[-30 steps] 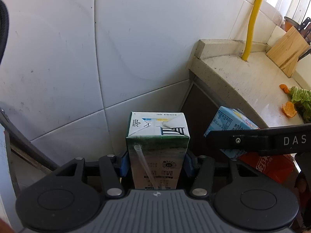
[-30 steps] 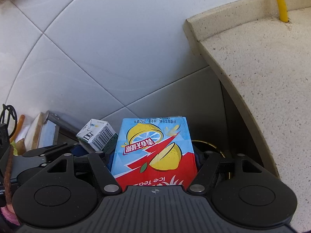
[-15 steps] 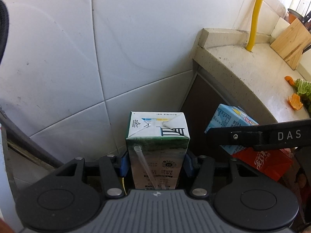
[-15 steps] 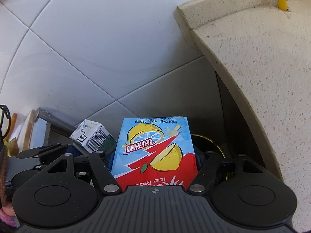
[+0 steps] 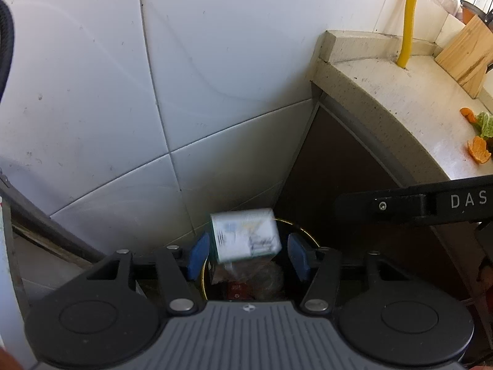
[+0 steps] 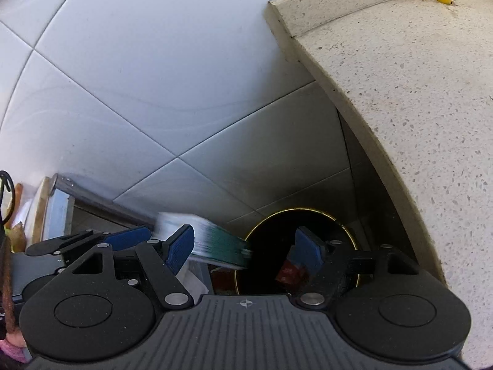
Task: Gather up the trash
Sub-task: 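Open both grippers to drop the cartons into the bin, then raise both grippers back up to the countertop, then grasp an orange peel with the left gripper while the right gripper grasps another peel, then lift the held orange peels with both grippers off the counter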
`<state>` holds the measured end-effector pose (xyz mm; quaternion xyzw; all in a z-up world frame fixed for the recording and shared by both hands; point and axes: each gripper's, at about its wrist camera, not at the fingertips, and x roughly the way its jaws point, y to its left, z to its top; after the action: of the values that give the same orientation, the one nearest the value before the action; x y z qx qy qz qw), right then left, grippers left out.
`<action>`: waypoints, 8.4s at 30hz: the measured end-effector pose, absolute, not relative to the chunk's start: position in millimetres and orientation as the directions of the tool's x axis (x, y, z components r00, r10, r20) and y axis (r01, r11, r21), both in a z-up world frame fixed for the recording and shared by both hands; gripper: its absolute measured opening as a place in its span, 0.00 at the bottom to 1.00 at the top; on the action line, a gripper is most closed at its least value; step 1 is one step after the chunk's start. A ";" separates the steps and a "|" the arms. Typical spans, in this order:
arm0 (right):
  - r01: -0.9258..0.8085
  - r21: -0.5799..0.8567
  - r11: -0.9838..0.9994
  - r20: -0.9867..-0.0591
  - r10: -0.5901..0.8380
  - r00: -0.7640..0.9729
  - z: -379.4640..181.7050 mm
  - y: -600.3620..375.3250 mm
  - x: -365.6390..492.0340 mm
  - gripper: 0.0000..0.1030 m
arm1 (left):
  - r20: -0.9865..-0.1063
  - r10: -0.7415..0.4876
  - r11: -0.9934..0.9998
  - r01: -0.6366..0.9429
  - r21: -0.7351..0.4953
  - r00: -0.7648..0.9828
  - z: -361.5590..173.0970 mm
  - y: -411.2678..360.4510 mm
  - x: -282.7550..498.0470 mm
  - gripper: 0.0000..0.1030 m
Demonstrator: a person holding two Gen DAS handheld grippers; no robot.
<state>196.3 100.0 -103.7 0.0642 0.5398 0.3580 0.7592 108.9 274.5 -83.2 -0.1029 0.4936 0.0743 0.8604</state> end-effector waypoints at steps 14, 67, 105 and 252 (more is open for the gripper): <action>-0.476 0.485 0.733 -0.766 0.620 0.174 -98.1 84.7 195.3 0.77 | -0.862 0.041 0.966 -0.240 -0.095 0.504 -82.9 275.1 109.0 0.55; -0.476 0.417 0.774 -0.734 0.596 0.326 -61.7 30.2 150.4 0.83 | -0.825 0.107 0.992 -0.116 0.051 0.555 -59.5 230.0 106.9 0.55; -0.047 0.367 0.929 -0.630 0.285 0.723 -14.6 -223.2 113.8 0.87 | -0.730 -0.287 0.902 0.432 0.012 0.620 -1.7 -1.9 177.0 0.60; -0.363 0.464 0.808 -0.643 0.589 0.489 -55.9 -167.0 206.3 0.23 | -0.732 -0.096 0.989 0.148 0.007 0.675 -24.2 19.0 188.9 0.17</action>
<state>206.3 -167.0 -55.9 0.1343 0.4212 0.2794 0.8524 188.9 19.0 -24.2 0.0327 0.3977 -0.0667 0.9145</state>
